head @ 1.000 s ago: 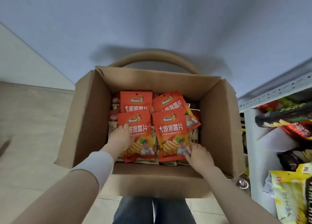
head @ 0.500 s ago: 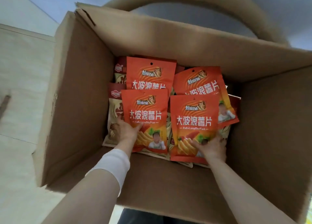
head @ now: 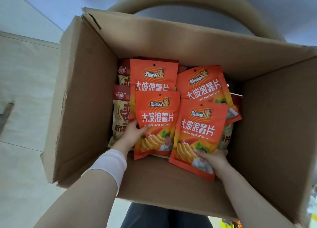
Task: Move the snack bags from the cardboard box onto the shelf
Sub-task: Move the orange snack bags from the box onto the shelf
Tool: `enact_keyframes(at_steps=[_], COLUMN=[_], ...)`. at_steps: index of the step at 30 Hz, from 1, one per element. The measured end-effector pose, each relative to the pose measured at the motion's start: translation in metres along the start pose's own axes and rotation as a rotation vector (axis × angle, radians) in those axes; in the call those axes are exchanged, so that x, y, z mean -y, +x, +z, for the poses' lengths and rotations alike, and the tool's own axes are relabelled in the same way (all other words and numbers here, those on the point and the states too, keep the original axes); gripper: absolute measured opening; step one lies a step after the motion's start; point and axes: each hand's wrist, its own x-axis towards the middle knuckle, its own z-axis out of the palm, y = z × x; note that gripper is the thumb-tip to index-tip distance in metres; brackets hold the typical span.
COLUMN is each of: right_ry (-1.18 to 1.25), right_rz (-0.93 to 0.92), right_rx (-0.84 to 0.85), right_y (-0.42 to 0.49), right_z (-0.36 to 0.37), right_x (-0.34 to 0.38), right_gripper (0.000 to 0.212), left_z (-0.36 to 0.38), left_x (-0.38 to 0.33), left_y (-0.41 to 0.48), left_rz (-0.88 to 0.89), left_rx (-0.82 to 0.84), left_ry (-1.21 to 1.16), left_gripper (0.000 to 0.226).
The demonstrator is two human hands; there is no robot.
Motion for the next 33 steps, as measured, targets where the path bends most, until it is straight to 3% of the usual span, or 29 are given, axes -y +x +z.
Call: enact_keyframes(at_steps=[5, 8, 14, 18, 23, 33], right_ry=[0.074, 0.16, 0.373, 0.474, 0.595, 0.865], right_rz=[-0.095, -0.217, -0.471, -0.507, -0.494, -0.442], right_rx=[-0.082, -0.108, -0.257, -0.439, -0.706, -1.146], right_y=[-0.025, -0.067, -0.176, -0.234, -0.309, -0.446], right_z=[-0.02, -0.044, -0.086, -0.112, -0.15, -0.246], right_x=[0.017, 0.024, 0.01, -0.03, -0.096, -0.302], right_gripper=[0.031, 0.024, 0.029, 0.038, 0.021, 0.03], left_z=[-0.008, -0.02, -0.024, -0.002, 0.049, 0.239], left_x=[-0.022, -0.051, -0.125, -0.164, -0.198, -0.195], left_y=[-0.031, -0.064, -0.137, -0.187, -0.266, -0.474], left_rz=[0.18, 0.293, 0.522, 0.699, 0.85, 1.214], left_rx=[-0.075, -0.143, -0.051, 0.083, 0.299, 0.748], left_ry=[-0.141, -0.235, -0.291, -0.229, -0.139, 0.083], left_gripper=[0.044, 0.031, 0.031, 0.021, 0.014, 0.019])
